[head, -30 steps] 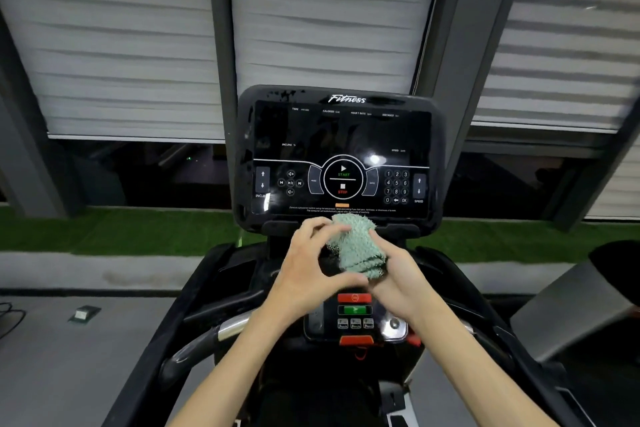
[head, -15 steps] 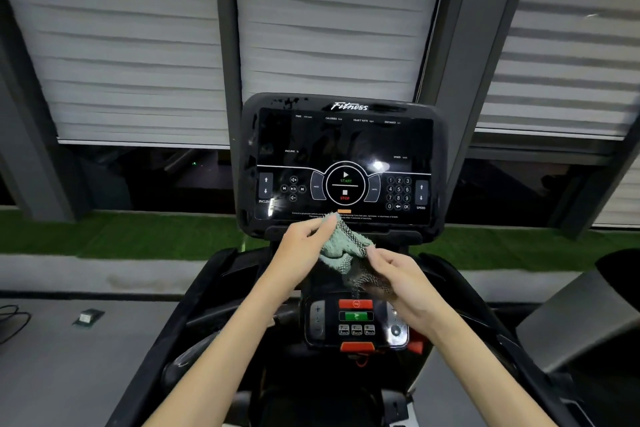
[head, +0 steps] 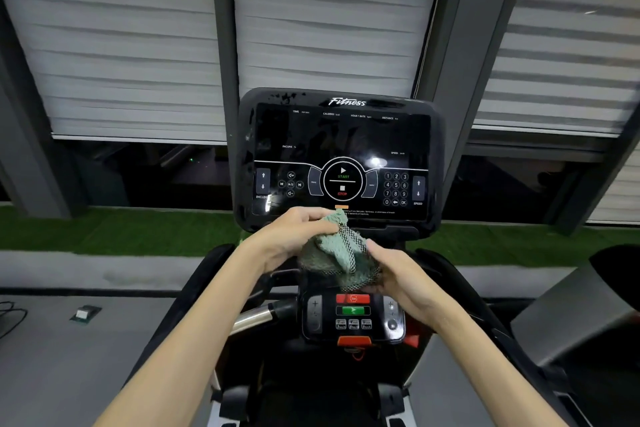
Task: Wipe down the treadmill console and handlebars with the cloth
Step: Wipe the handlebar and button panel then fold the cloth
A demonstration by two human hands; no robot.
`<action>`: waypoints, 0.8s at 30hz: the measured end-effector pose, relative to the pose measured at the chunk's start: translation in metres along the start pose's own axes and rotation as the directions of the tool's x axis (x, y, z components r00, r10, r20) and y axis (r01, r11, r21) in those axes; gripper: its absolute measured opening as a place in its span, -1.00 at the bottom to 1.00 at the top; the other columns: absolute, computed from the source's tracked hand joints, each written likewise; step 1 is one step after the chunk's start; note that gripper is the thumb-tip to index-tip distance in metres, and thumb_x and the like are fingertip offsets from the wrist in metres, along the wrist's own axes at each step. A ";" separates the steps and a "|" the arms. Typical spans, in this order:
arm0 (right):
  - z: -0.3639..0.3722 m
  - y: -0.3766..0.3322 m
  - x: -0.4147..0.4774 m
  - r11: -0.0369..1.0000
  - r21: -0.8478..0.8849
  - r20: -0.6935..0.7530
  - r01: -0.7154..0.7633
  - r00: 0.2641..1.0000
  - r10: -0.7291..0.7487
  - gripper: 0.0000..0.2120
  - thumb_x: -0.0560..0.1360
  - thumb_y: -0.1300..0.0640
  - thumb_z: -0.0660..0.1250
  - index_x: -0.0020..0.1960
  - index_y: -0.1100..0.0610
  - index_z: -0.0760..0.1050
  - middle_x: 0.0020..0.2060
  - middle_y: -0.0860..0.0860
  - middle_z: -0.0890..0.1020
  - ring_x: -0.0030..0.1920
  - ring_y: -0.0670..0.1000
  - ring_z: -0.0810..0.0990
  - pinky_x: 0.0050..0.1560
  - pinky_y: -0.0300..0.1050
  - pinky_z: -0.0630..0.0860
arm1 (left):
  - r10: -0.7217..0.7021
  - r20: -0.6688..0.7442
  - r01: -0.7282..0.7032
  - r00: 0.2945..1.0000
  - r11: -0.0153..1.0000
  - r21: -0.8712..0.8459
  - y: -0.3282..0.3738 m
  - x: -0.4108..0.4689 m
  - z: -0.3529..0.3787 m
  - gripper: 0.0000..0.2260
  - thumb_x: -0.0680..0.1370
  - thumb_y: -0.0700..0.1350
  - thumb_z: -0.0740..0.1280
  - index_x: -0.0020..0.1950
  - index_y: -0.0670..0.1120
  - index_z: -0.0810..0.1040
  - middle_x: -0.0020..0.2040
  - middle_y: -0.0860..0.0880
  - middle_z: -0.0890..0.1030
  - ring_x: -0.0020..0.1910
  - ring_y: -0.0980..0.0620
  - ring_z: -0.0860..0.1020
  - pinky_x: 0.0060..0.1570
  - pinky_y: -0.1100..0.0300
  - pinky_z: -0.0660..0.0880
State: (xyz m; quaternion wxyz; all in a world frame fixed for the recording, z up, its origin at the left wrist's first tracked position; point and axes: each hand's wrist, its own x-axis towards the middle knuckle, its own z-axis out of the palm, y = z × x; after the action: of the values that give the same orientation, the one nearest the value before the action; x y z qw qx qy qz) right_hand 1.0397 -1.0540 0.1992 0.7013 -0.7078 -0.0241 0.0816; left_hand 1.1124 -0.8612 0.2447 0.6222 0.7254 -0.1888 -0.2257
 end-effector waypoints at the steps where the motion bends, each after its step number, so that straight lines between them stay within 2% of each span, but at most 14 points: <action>1: 0.001 -0.001 0.002 0.999 -0.048 -0.029 0.018 0.999 -0.019 -0.64 0.62 -0.06 0.15 0.21 0.12 0.57 0.12 0.10 0.65 0.19 0.14 0.59 0.25 0.10 0.48 | -0.012 -0.006 0.012 1.000 1.000 0.008 0.000 0.001 -0.001 -0.83 0.61 -0.17 0.30 0.09 -0.03 0.67 0.04 -0.12 0.70 0.00 -0.01 0.65 0.08 0.05 0.58; 4: 0.002 -0.002 0.008 0.986 -0.154 -0.130 0.065 0.988 -0.085 -0.79 0.60 0.07 0.23 0.06 0.15 0.60 0.05 0.10 0.66 0.04 0.08 0.59 0.06 -0.05 0.48 | -0.036 -0.039 0.038 0.999 0.998 0.044 0.001 0.004 0.000 -0.75 0.61 -0.19 0.22 0.03 0.00 0.70 0.03 -0.08 0.70 0.02 0.00 0.62 0.10 0.03 0.55; 7: 0.002 -0.003 0.010 0.969 -0.237 -0.172 0.074 0.978 -0.116 -0.84 0.56 0.17 0.28 -0.11 0.09 0.63 -0.11 0.06 0.66 -0.09 -0.02 0.54 -0.03 -0.09 0.40 | -0.012 -0.077 0.024 0.997 0.988 0.155 -0.001 0.003 0.001 -0.75 0.59 -0.19 0.22 0.05 0.00 0.69 0.02 -0.04 0.69 -0.05 0.06 0.58 -0.04 0.17 0.50; 11: -0.002 -0.004 0.013 0.938 -0.325 -0.209 0.122 0.958 -0.197 -0.89 0.50 0.28 0.35 -0.06 0.14 0.64 -0.06 0.10 0.69 -0.07 0.00 0.63 0.05 -0.06 0.53 | 0.081 -0.088 -0.055 0.993 0.963 0.264 -0.002 0.001 -0.001 -0.72 0.57 -0.23 0.25 0.06 0.08 0.67 -0.01 -0.16 0.69 -0.11 0.06 0.60 0.02 0.16 0.53; 13: -0.005 -0.006 0.015 0.930 -0.343 -0.250 0.128 0.943 -0.222 -0.88 0.50 0.28 0.35 -0.06 0.12 0.64 -0.05 0.03 0.69 -0.04 0.01 0.64 0.00 -0.08 0.55 | 0.098 -0.081 -0.070 0.992 0.952 0.297 -0.004 0.002 -0.003 -0.71 0.57 -0.26 0.24 0.12 0.06 0.61 -0.16 -0.19 0.68 -0.26 0.10 0.55 -0.10 0.26 0.49; 15: -0.007 -0.010 0.016 0.942 -0.311 -0.270 0.124 0.939 -0.213 -0.89 0.53 0.26 0.33 -0.11 0.12 0.62 -0.15 0.04 0.69 -0.13 0.03 0.62 -0.04 -0.04 0.52 | 0.111 -0.086 -0.080 0.990 0.947 0.311 -0.006 0.005 -0.004 -0.73 0.58 -0.26 0.23 0.16 0.06 0.52 -0.21 -0.16 0.66 -0.29 0.06 0.49 -0.16 0.23 0.41; 17: -0.008 -0.013 0.015 0.952 -0.279 -0.245 0.125 0.949 -0.197 -0.89 0.56 0.20 0.30 -0.09 0.13 0.59 -0.22 0.05 0.68 -0.17 0.00 0.63 -0.03 -0.03 0.52 | 0.123 -0.091 -0.091 0.988 0.950 0.299 -0.009 0.007 -0.005 -0.73 0.60 -0.24 0.23 0.14 0.14 0.42 -0.22 -0.23 0.58 -0.29 -0.03 0.42 -0.19 0.13 0.36; 19: -0.008 -0.015 0.015 0.960 -0.243 -0.231 0.138 0.953 -0.195 -0.91 0.58 0.19 0.28 -0.02 0.15 0.56 -0.22 0.06 0.69 -0.19 0.00 0.64 -0.09 -0.08 0.55 | 0.162 -0.079 -0.132 0.984 0.945 0.299 -0.011 0.006 -0.005 -0.73 0.61 -0.23 0.21 0.10 0.17 0.36 -0.31 -0.11 0.43 -0.37 0.01 0.32 -0.31 0.21 0.31; 21: -0.009 -0.017 0.016 0.979 -0.149 -0.249 0.141 0.952 -0.176 -0.91 0.58 0.20 0.29 0.07 0.15 0.51 -0.21 0.11 0.70 -0.19 0.03 0.64 -0.18 -0.14 0.55 | 0.215 -0.055 -0.192 0.975 0.941 0.280 -0.012 0.004 -0.001 -0.78 0.63 -0.23 0.20 0.02 0.12 0.41 -0.27 0.01 0.48 -0.34 0.06 0.38 -0.32 0.29 0.35; 24: -0.011 -0.018 0.019 0.991 0.077 -0.309 0.108 0.948 -0.079 -0.80 0.51 0.16 0.38 0.13 0.07 0.50 -0.07 0.15 0.66 -0.09 0.08 0.61 -0.11 -0.05 0.52 | 0.218 -0.051 -0.198 0.975 0.945 0.262 -0.013 0.003 0.002 -0.68 0.65 -0.26 0.17 -0.15 0.02 0.61 -0.06 0.09 0.62 -0.05 0.11 0.55 -0.15 0.41 0.43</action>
State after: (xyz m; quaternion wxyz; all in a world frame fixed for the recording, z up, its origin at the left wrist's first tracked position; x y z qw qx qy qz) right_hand 1.0613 -1.0613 0.2154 0.7317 -0.6766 0.0550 -0.0612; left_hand 1.1133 -0.8628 0.2313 0.5511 0.7838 -0.2668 -0.1035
